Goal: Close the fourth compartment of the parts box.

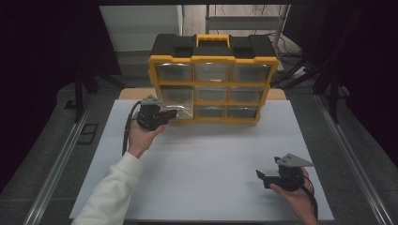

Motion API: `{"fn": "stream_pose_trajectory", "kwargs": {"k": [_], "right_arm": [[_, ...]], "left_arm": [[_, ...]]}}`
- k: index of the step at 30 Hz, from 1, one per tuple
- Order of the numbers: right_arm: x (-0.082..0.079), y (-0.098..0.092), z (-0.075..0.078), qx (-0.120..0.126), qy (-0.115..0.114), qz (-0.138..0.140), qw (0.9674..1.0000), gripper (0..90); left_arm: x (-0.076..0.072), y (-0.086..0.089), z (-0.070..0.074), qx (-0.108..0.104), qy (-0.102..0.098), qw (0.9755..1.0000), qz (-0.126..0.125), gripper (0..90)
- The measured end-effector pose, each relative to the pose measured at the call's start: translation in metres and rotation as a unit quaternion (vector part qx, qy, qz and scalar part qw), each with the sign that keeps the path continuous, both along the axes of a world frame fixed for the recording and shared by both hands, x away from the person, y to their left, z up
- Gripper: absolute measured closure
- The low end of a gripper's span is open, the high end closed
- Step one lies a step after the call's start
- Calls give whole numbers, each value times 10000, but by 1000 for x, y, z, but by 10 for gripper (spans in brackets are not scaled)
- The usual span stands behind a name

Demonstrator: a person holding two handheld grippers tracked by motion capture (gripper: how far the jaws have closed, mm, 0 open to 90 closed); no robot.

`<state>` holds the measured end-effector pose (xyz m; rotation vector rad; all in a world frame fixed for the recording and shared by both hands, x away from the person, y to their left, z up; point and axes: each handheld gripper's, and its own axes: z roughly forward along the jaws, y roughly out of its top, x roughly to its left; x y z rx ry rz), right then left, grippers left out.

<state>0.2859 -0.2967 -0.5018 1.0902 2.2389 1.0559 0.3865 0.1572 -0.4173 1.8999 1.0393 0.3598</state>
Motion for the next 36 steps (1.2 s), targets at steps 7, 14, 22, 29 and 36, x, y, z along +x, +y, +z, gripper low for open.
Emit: {"fn": "stream_pose_trajectory", "kwargs": {"k": [7, 14, 22, 29, 36], "right_arm": [[0, 1, 0, 13, -4, 15, 10000, 117], [1, 1, 0, 17, 3, 19, 10000, 117], [2, 1, -1, 31, 7, 18, 10000, 116], [2, 1, -1, 73, 18, 41, 10000, 117], [-1, 0, 0, 96, -17, 81, 9999, 117]], "left_arm": [[6, -2, 2, 1, -41, 9999, 108, 897], [12, -2, 2, -40, -30, 9999, 123, 897], [18, -1, 1, -107, -22, 9999, 116, 897], [25, -1, 1, -141, -7, 9998, 157, 897], [28, -2, 0, -147, -22, 9997, 168, 897]]}}
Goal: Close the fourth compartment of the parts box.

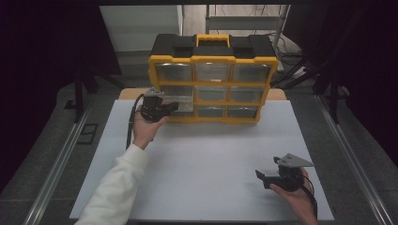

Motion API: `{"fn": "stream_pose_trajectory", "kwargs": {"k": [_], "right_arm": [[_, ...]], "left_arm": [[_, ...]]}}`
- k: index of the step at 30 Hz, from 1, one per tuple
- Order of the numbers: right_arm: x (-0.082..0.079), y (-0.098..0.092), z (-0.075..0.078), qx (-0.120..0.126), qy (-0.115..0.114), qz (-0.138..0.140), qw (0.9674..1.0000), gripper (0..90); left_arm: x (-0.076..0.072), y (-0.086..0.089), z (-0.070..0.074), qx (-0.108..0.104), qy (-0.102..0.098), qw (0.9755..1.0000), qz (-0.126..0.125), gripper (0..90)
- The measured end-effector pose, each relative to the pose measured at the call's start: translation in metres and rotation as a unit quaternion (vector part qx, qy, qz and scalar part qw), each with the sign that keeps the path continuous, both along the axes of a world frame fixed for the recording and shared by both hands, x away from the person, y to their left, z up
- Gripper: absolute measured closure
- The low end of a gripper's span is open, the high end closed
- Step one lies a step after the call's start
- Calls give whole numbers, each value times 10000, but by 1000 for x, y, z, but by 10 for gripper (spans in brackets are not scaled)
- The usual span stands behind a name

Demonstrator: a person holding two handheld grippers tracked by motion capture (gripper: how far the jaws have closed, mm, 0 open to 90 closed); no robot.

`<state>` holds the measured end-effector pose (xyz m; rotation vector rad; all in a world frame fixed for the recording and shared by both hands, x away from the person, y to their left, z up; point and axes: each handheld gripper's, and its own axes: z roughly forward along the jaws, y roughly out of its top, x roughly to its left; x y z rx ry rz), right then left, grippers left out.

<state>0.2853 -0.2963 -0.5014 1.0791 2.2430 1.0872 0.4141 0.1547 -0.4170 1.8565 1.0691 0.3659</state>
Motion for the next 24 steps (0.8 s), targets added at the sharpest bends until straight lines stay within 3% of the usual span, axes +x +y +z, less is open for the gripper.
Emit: {"fn": "stream_pose_trajectory", "kwargs": {"k": [18, 24], "right_arm": [[-2, 0, 0, -45, 8, -52, 10000, 117], [-2, 1, 1, -55, -4, -45, 10000, 118]], "left_arm": [[16, 0, 3, -129, 11, 9995, 277, 897], [23, 1, 0, -341, 105, 9987, 359, 897]]}}
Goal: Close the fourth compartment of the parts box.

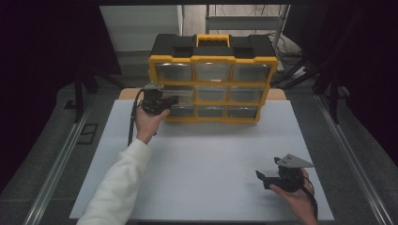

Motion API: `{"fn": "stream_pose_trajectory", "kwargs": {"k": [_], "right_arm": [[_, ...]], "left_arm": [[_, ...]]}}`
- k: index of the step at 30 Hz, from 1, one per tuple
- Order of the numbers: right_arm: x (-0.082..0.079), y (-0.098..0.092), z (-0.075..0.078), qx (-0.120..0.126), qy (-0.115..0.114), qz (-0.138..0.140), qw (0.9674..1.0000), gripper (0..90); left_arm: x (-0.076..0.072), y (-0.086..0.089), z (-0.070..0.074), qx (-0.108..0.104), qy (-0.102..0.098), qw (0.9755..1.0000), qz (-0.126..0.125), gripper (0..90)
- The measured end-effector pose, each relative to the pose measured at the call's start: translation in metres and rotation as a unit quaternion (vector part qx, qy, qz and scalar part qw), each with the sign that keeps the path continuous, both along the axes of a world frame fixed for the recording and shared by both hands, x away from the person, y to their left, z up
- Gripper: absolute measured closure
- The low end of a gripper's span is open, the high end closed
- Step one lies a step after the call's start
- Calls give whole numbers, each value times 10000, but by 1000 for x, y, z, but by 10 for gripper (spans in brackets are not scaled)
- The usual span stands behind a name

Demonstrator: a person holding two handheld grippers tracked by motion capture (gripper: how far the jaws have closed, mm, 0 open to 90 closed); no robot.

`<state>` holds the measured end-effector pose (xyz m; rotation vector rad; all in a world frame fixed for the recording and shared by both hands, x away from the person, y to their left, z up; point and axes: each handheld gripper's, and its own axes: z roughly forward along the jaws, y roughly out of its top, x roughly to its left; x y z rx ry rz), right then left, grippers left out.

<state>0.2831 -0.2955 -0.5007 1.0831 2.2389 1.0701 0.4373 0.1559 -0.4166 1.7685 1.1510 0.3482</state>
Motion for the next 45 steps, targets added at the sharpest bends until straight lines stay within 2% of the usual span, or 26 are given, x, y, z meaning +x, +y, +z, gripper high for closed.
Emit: {"fn": "stream_pose_trajectory", "kwargs": {"k": [5, 11, 25, 28, 34, 35, 36, 45], "right_arm": [[0, 0, -1, 3, 15, -8, 10000, 118], [0, 0, -1, 7, 18, -7, 10000, 118], [0, -1, -1, 2, 15, -14, 10000, 118], [1, -1, -1, 0, 18, -20, 10000, 118], [0, -1, -1, -1, 21, -29, 10000, 118], [0, -1, -1, -7, 13, -25, 10000, 118], [0, -1, -1, -7, 13, -25, 10000, 118], [1, -1, -1, -22, 29, -48, 10000, 118]], "left_arm": [[7, -1, 1, 78, 57, 10000, 24, 897], [14, -2, 1, 75, 22, 9999, 123, 897], [18, -3, -2, -18, -46, 9998, 212, 897], [17, -2, -2, 41, -41, 9998, 208, 897], [2, 3, 2, 32, -132, 9999, 65, 897], [-7, 6, 4, 35, -181, 9998, -16, 897], [-7, 6, 4, 35, -181, 9998, -16, 897], [-49, 18, 5, 96, -370, 9986, -371, 896]]}}
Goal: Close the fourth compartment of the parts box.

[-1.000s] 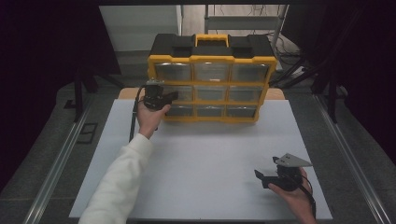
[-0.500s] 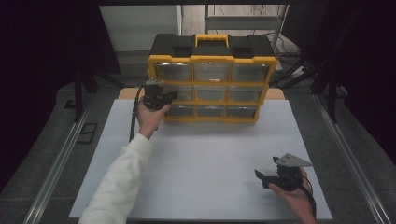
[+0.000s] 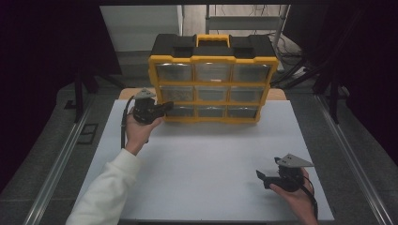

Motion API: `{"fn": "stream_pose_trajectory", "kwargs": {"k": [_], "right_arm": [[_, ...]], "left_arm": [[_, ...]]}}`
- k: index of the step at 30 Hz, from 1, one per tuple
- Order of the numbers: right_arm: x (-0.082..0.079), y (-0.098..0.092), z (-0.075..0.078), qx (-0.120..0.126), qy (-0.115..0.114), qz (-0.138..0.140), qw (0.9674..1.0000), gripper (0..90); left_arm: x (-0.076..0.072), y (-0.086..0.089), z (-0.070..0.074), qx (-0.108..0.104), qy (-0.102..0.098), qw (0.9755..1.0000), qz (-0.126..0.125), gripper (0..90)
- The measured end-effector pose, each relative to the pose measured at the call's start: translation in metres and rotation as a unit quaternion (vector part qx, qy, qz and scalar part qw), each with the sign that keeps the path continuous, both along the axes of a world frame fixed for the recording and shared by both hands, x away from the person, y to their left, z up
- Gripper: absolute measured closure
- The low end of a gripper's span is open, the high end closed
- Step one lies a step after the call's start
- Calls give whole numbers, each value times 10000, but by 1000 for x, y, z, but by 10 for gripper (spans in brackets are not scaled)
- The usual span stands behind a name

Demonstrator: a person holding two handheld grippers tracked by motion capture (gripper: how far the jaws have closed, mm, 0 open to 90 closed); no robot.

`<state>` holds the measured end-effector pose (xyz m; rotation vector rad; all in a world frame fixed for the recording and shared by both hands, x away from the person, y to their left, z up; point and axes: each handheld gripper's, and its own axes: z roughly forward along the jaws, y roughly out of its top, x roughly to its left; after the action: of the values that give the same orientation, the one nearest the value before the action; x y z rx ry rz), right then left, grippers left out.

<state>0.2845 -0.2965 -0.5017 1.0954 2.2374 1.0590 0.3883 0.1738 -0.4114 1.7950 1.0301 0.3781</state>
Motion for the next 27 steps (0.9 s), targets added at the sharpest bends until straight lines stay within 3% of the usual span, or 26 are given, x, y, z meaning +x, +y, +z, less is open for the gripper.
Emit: {"fn": "stream_pose_trajectory", "kwargs": {"k": [5, 7, 8, 9, 10, 11, 12, 14, 16, 18, 24, 27], "right_arm": [[1, 1, 0, -7, 9, -10, 10000, 117], [1, 1, 0, -16, 4, -6, 10000, 117], [1, 1, 0, -21, 1, -8, 10000, 117], [1, 1, 0, -20, 0, 1, 10000, 117], [1, 1, 0, -17, 6, -2, 10000, 117], [1, 1, 0, -17, 6, -2, 10000, 117], [1, 1, -1, -21, 10, -3, 10000, 117], [1, 1, -1, -26, 7, 1, 10000, 117], [2, 1, -1, -31, 17, -3, 10000, 117], [2, 2, -1, -25, 23, -6, 10000, 117], [2, 4, -2, -57, 38, 22, 10000, 117], [2, 4, -2, -54, 31, 27, 10000, 117]], "left_arm": [[-23, 8, -7, 64, 25, 9999, -98, 873], [-31, 11, -11, 117, 32, 9998, -150, 781], [-37, 14, -13, 117, -20, 9998, -143, 781], [-41, 16, -15, 101, -42, 9999, -125, 703], [-45, 18, -17, 86, -46, 9999, -126, 569], [-49, 20, -19, 60, -38, 9999, -131, 569], [-57, 24, -24, 59, -34, 9998, -160, 450], [-61, 26, -27, 64, -11, 9998, -203, 415], [-73, 33, -35, 133, 45, 9994, -305, 311], [-76, 35, -39, 149, 72, 9993, -325, 299], [-97, 43, -57, 459, 171, 9980, -402, 243], [-103, 45, -65, 484, 253, 9977, -406, 234]]}}
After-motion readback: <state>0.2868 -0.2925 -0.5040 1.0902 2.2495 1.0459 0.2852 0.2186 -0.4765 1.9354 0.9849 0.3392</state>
